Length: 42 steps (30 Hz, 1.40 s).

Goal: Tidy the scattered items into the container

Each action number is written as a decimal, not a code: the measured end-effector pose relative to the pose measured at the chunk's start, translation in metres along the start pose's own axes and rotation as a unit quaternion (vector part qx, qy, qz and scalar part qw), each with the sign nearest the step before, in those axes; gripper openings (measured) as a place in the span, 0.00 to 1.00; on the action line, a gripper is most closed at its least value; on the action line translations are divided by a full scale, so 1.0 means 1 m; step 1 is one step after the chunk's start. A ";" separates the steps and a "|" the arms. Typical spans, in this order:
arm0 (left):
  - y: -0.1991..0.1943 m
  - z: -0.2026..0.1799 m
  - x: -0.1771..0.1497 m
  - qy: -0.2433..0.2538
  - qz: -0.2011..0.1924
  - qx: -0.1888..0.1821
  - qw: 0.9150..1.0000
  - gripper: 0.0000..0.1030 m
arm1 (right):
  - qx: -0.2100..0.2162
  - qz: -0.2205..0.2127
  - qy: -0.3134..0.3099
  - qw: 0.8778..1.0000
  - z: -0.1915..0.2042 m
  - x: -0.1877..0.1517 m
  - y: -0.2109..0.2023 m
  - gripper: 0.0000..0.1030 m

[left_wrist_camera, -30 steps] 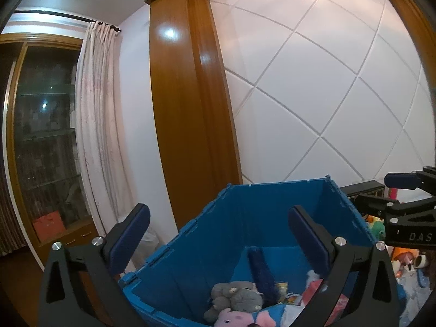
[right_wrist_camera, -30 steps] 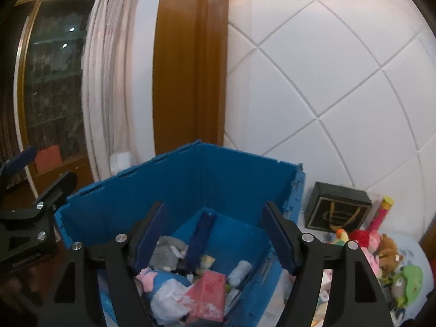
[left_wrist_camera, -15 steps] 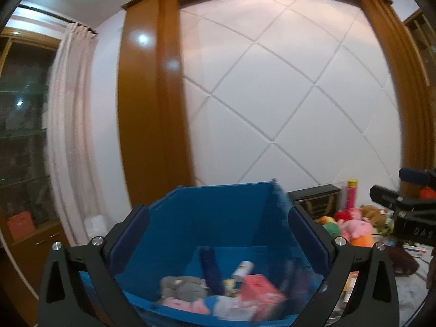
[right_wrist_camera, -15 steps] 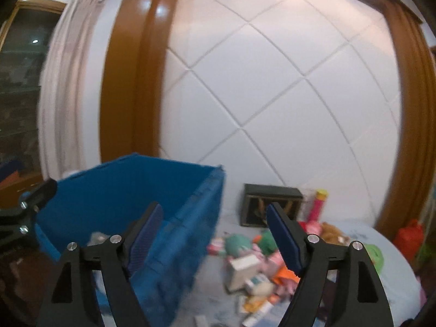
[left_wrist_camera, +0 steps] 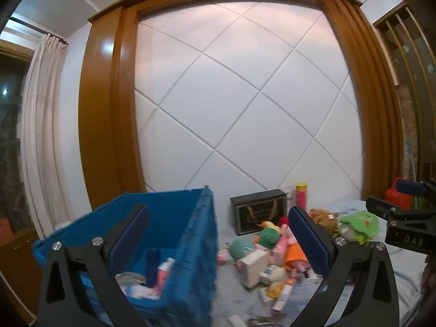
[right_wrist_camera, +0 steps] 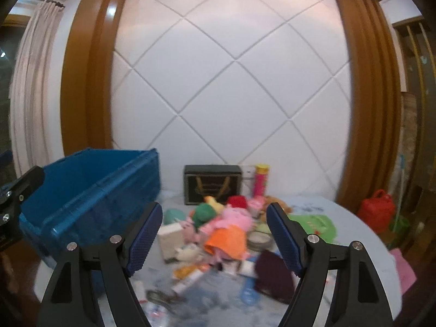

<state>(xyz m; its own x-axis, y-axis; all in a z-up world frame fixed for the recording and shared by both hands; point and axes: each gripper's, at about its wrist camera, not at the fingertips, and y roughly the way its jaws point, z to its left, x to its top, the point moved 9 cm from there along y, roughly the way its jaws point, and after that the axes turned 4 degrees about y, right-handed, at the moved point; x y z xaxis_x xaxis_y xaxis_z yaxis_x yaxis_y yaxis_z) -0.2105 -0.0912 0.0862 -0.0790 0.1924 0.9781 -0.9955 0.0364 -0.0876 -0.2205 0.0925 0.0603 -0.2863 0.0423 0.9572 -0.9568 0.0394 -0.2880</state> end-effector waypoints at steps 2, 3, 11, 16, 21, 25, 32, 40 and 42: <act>-0.008 -0.016 -0.002 0.000 0.002 0.001 1.000 1.00 | -0.002 0.001 0.001 1.000 -0.021 -0.003 -0.005 0.77; -0.012 -0.024 -0.004 -0.001 0.003 0.002 1.000 1.00 | -0.002 0.002 -0.001 1.000 -0.029 -0.006 -0.008 0.77; -0.035 -0.047 -0.013 0.002 0.007 0.001 1.000 1.00 | -0.010 0.012 0.002 1.000 -0.071 -0.030 -0.022 0.77; -0.042 -0.047 -0.011 0.000 0.002 -0.016 1.000 1.00 | -0.025 0.012 0.012 1.000 -0.072 -0.035 -0.033 0.77; -0.049 -0.043 -0.011 0.015 0.001 -0.031 0.999 1.00 | -0.039 0.012 0.022 0.999 -0.073 -0.041 -0.044 0.77; -0.052 -0.031 -0.015 0.020 0.002 -0.033 0.999 1.00 | -0.047 0.010 0.029 0.998 -0.070 -0.045 -0.052 0.77; -0.066 -0.004 -0.018 0.027 0.009 -0.005 1.000 1.00 | -0.023 0.006 0.034 0.999 -0.045 -0.047 -0.058 0.78; -0.097 0.033 -0.023 -0.003 0.010 0.048 0.999 1.00 | 0.018 0.007 0.004 1.000 -0.017 -0.042 -0.063 0.78; -0.105 0.043 -0.029 -0.012 0.017 0.064 0.998 1.00 | 0.029 0.008 -0.005 1.000 -0.010 -0.042 -0.065 0.78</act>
<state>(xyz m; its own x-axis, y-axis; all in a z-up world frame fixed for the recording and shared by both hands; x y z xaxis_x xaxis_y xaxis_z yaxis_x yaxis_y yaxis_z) -0.1058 -0.1424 0.0749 -0.1127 0.1670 0.9795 -0.9907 -0.0949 -0.0978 -0.1455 0.0981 0.0390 -0.3014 0.0323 0.9530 -0.9535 -0.0183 -0.3009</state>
